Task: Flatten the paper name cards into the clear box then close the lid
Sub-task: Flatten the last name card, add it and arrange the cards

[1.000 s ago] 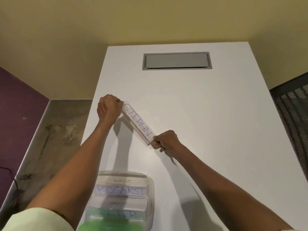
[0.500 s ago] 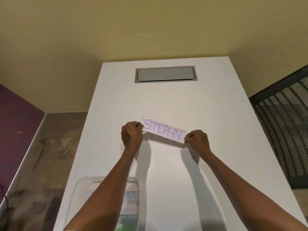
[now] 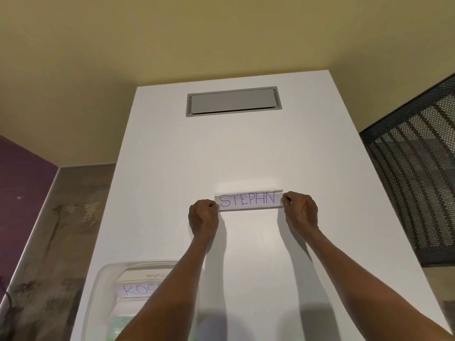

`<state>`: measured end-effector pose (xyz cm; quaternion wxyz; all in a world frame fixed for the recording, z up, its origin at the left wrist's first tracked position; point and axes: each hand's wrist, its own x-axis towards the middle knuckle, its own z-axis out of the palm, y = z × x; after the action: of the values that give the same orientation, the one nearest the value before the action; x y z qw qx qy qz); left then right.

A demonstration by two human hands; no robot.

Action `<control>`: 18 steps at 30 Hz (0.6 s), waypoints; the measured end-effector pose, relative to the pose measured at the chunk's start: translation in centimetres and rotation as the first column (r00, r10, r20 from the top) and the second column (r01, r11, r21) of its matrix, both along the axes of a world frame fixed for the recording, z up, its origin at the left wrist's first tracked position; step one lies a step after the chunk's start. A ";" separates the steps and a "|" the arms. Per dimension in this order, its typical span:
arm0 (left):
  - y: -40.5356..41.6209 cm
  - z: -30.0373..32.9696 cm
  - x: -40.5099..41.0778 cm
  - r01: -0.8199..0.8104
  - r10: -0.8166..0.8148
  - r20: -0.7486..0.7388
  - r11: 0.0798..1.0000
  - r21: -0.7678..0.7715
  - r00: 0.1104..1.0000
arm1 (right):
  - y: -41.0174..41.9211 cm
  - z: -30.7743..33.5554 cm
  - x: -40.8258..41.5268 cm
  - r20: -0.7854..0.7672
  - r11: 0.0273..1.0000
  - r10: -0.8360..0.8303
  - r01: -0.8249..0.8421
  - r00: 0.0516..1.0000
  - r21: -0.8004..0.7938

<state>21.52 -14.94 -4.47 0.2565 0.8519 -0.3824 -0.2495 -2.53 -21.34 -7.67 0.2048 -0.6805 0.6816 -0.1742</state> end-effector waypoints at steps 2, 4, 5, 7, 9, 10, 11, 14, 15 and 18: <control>0.2 -0.3 0.0 0.015 -0.016 -0.024 1.000 -0.019 1.000 | 0.1 -0.1 -0.2 -0.020 1.000 0.013 -0.013 1.000 -0.007; 0.3 -0.5 -0.1 0.027 -0.028 -0.041 0.999 -0.027 0.999 | 0.3 -0.2 -0.4 -0.028 1.000 0.010 -0.010 1.000 -0.011; 0.4 -0.6 -0.2 0.048 -0.048 -0.023 0.999 -0.013 0.999 | 0.3 -0.2 -0.5 -0.029 1.000 0.009 -0.009 1.000 -0.011; 0.4 -0.8 -0.3 0.041 -0.041 -0.053 0.999 -0.016 0.998 | 0.4 -0.4 -0.6 -0.034 1.000 0.009 -0.009 0.999 -0.001; 0.4 -0.9 -0.4 0.039 -0.040 -0.062 0.999 -0.021 0.997 | 0.4 -0.7 -0.6 -0.042 1.000 -0.004 0.005 0.999 0.011; 0.4 -1.0 -0.4 0.038 -0.039 -0.065 0.999 -0.020 0.997 | 0.5 -0.7 -0.7 -0.044 1.000 -0.008 0.008 0.999 0.012; 0.4 -1.0 -0.3 0.043 -0.044 -0.059 0.999 -0.020 0.997 | 0.6 -0.8 -0.7 -0.039 1.000 -0.012 0.012 0.999 0.009; 0.3 -1.2 -0.2 0.048 -0.050 -0.062 0.998 -0.027 0.997 | 0.8 -1.0 -0.7 0.028 1.000 -0.020 0.020 0.999 -0.001; 0.4 -1.0 -0.3 0.042 -0.044 -0.076 0.999 -0.027 0.996 | 0.9 -1.0 -0.7 0.059 0.999 -0.034 0.034 0.998 0.003; 0.6 -1.3 -0.1 0.066 -0.067 -0.068 0.998 -0.014 0.995 | 0.9 -1.1 -0.7 0.120 0.998 -0.068 0.066 0.990 0.015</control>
<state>21.43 -14.36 -5.75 0.2660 0.8280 -0.4031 -0.2849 -3.23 -20.43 -8.75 0.2433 -0.6443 0.6914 -0.2182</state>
